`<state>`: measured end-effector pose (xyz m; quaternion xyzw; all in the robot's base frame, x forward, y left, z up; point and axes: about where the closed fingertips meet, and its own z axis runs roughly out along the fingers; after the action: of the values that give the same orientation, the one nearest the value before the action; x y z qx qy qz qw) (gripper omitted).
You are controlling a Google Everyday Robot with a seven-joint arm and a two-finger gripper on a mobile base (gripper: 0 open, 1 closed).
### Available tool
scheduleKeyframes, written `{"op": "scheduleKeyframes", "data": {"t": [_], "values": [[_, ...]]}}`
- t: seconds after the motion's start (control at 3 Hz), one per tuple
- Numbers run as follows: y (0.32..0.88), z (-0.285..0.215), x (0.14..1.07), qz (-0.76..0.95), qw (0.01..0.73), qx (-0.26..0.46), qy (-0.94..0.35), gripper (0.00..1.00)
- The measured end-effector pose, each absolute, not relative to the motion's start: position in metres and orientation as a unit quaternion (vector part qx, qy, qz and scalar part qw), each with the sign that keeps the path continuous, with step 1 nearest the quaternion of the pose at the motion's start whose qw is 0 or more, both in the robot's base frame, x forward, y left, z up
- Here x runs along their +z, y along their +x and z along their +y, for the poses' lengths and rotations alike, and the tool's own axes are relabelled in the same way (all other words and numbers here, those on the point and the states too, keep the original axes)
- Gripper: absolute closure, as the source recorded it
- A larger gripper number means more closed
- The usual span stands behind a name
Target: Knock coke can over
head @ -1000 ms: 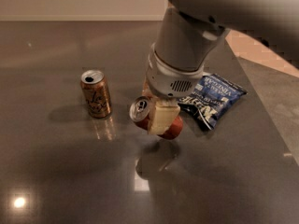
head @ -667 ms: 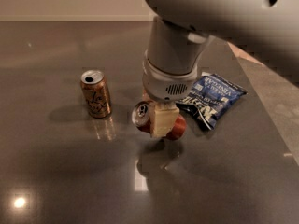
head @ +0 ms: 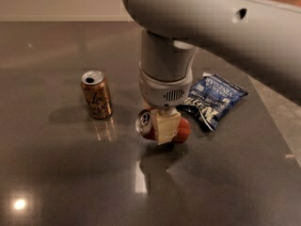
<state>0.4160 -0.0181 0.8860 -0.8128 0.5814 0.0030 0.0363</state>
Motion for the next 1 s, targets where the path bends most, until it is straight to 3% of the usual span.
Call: {"op": "scheduleKeyframes", "data": {"t": [0.67, 1.0], "values": [[0.4097, -0.02, 0.8782, 0.562, 0.017, -0.004, -0.827, 0.12], [0.411, -0.018, 0.8794, 0.562, 0.023, -0.006, -0.827, 0.0]]}}
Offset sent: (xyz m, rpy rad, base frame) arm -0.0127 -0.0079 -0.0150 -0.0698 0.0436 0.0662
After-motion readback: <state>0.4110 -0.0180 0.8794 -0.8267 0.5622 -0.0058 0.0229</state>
